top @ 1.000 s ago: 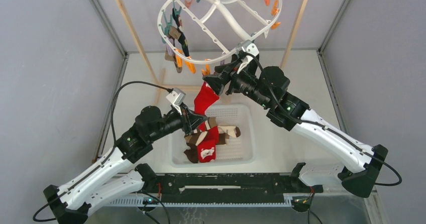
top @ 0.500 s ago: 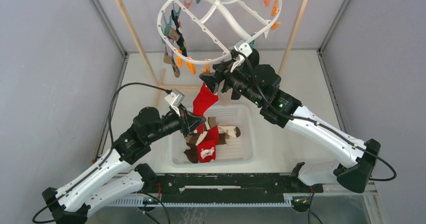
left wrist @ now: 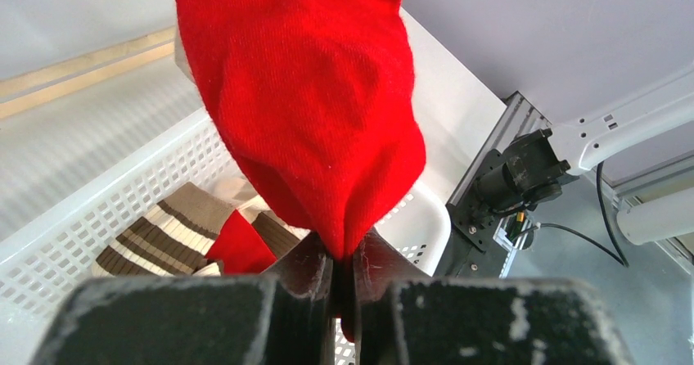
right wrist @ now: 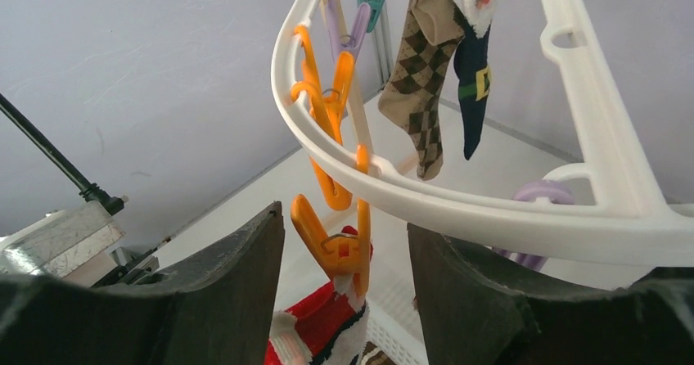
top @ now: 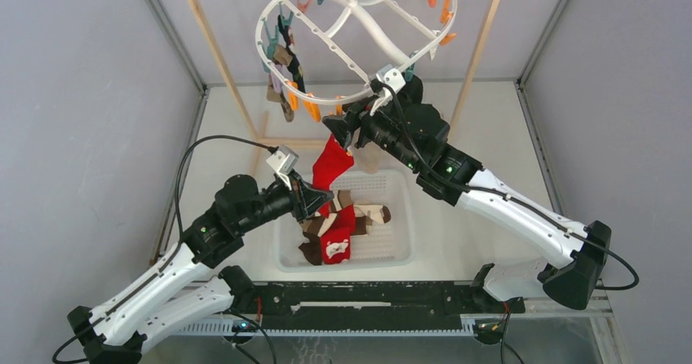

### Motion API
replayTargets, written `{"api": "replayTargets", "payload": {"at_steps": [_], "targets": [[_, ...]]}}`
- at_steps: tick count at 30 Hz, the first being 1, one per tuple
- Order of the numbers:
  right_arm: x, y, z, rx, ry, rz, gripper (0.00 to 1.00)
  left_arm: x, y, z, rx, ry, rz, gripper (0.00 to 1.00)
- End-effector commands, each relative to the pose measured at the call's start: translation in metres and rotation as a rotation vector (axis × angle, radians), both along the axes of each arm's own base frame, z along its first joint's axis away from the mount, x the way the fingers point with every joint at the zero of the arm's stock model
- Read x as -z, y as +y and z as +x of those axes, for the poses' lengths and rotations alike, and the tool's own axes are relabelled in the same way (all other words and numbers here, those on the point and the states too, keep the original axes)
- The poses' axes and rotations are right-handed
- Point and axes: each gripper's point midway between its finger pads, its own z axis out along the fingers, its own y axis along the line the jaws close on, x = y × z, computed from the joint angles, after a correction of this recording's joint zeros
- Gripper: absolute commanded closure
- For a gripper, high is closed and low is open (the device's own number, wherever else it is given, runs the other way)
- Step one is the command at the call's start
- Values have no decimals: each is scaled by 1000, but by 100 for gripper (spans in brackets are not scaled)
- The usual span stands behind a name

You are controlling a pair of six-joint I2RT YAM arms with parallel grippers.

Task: Remove the socks clipped to the hanger
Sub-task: Remove the sock from the hanger.

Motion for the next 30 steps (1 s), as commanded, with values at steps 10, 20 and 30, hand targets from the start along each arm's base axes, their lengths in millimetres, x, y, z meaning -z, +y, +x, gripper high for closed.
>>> {"api": "replayTargets", "payload": {"at_steps": [10, 20, 30], "targets": [[-42, -3, -1, 12, -87, 81, 55, -38, -1, -5, 28, -77, -59, 90], [-39, -2, -1, 8, -82, 73, 83, -38, -1, -5, 27, -76, -60, 90], [-37, -4, 0, 7, -71, 76, 86, -37, -1, -5, 25, -74, -61, 90]]}}
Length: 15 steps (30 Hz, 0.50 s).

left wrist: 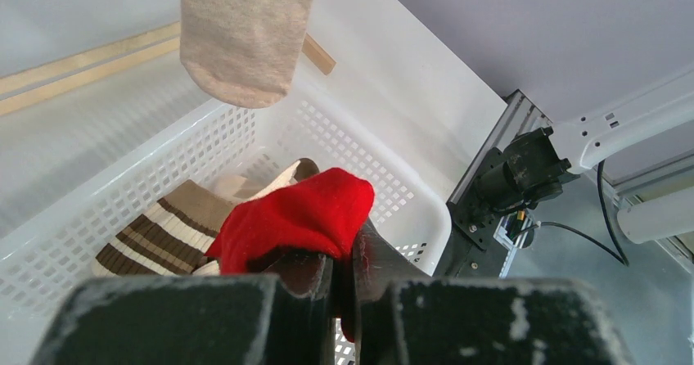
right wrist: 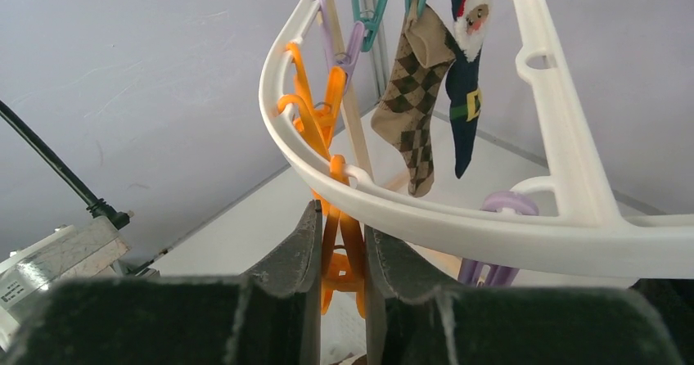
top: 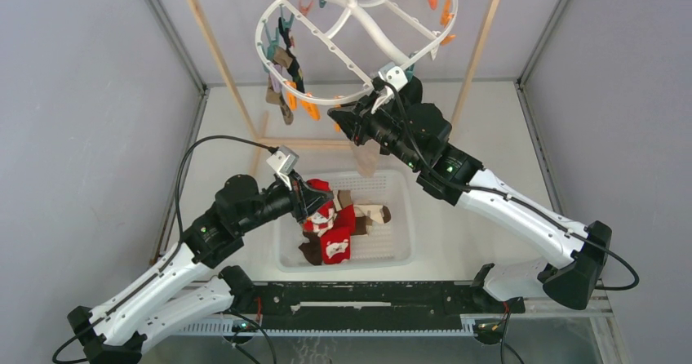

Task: Remove the socks clipped to the hanger
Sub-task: Remove the sock from the hanger, then place the sock in the bin.

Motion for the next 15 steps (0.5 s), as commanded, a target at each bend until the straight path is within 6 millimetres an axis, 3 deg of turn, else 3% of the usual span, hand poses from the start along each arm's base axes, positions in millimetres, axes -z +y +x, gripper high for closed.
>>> {"api": "replayTargets", "payload": {"at_steps": [1, 6, 10, 13, 15], "targets": [[-26, -3, -2, -5, -41, 55, 86, -38, -1, -4, 25, -78, -65, 90], [-22, -4, -2, -5, -27, 59, 78, -38, -1, -4, 22, -76, -66, 90], [-20, -5, -2, -3, -18, 60, 52, -38, -1, -4, 19, -74, -66, 90], [-19, -7, -3, 0, -10, 62, 38, -36, -2, -3, 19, -69, -66, 89], [-18, -9, -4, 1, -6, 63, 35, -36, -2, -2, 17, -67, -66, 88]]}}
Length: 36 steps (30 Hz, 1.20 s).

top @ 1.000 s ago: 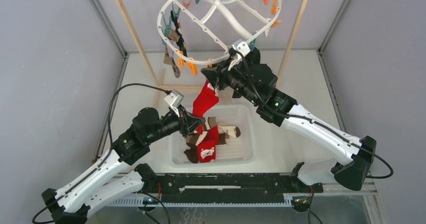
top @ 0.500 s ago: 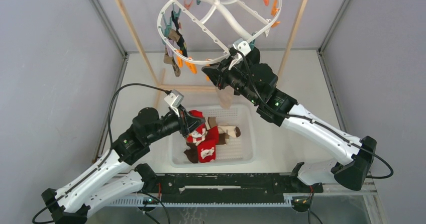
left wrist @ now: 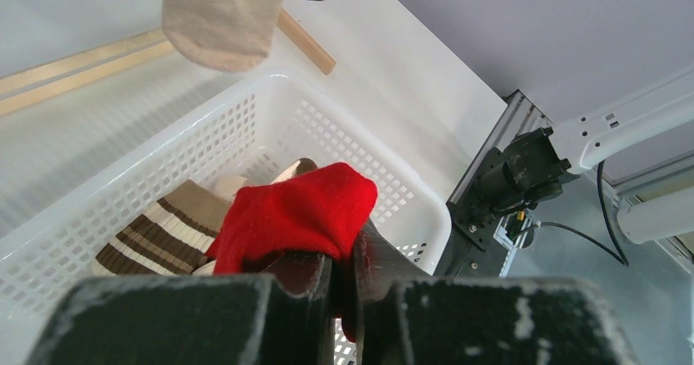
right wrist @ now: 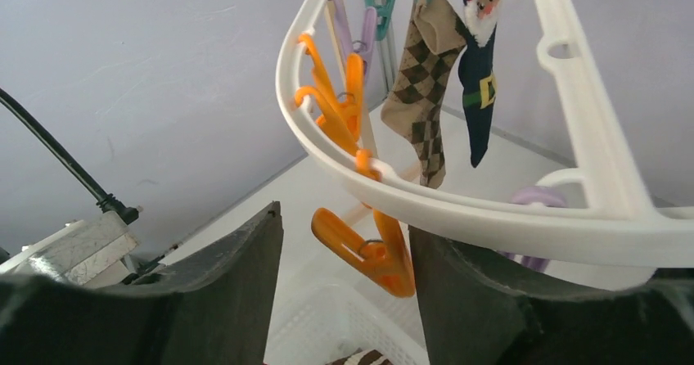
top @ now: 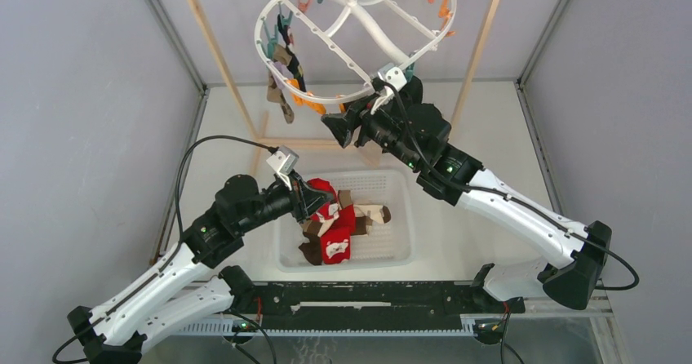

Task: Remove the socks clipped to the hanger
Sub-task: Place the sock in the bin.

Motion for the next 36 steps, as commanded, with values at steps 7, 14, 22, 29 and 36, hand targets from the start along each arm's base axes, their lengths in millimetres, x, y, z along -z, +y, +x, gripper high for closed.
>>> {"api": "replayTargets", "payload": {"at_steps": [7, 14, 22, 29, 36], "targets": [[-12, -18, -13, 7, 0, 61, 27, -37, -6, 0, 19, -63, -79, 84], [0, -32, -31, -13, 43, 67, 11, -37, -12, 0, 34, -51, -91, 82], [5, -48, -51, -41, 65, 88, 10, -29, -23, 2, 53, -28, -100, 72], [1, -60, -61, -40, 69, 95, 9, -23, -34, 3, 79, -5, -119, 67], [-6, -67, -67, -41, 61, 110, 9, -15, -49, 3, 109, 21, -148, 62]]}}
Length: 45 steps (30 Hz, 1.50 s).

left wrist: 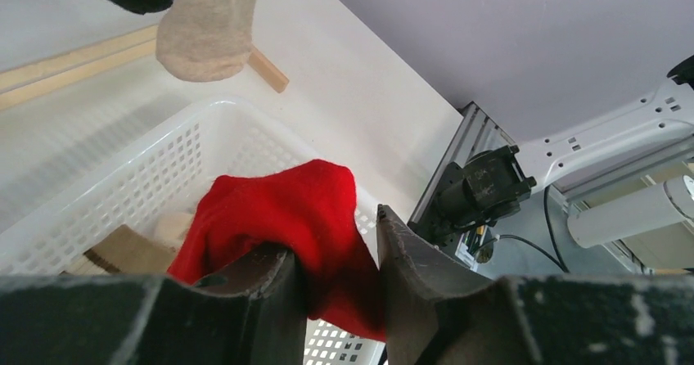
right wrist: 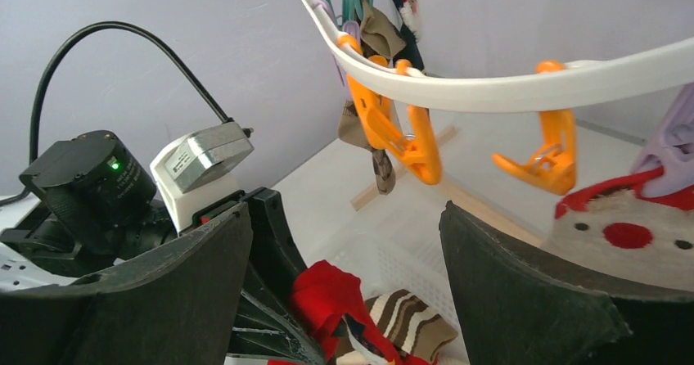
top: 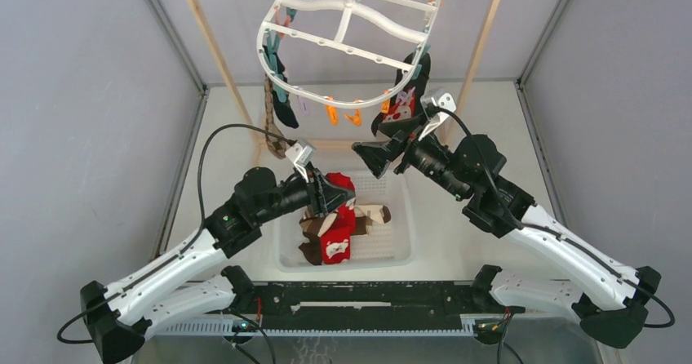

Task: Remove the socks clipped to the hanger
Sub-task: Place the sock in the bin.

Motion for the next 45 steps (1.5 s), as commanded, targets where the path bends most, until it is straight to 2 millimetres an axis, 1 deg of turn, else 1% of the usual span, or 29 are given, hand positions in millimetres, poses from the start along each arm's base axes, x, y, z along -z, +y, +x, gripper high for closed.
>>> {"api": "replayTargets", "payload": {"at_steps": [1, 9, 14, 19, 26, 30, 32, 33, 34, 35, 36, 45], "targets": [[-11, -7, -7, -7, -6, 33, 9, -8, -14, -3, 41, -14, -72, 61], [-12, -15, -12, 4, -5, 39, 9, 14, -26, -4, 63, 25, -63, 52], [-7, -19, -12, 15, 0, 34, 9, 27, -33, -6, 79, 48, -51, 47], [-4, -24, -11, 29, 6, 32, 9, 35, -38, -8, 91, 61, -42, 40], [-1, -32, -7, 56, 11, 31, 8, 44, -42, -15, 115, 78, -32, 37], [-1, -37, -5, 67, 11, 31, 8, 49, -42, -20, 127, 84, -25, 31], [0, -39, -3, 73, 14, 28, 8, 50, -41, -21, 123, 84, -24, 28], [1, -40, -2, 78, 14, 27, 8, 51, -41, -22, 124, 85, -23, 23], [1, -41, -1, 84, 15, 26, 8, 51, -40, -22, 120, 87, -21, 17], [1, -42, 0, 86, 15, 26, 8, 51, -40, -22, 122, 87, -19, 5], [3, -43, 1, 89, 17, 24, 8, 51, -40, -22, 123, 85, -17, 1], [4, -51, 5, 111, 18, 25, 7, 47, -36, -23, 112, 76, -1, 0]]}}
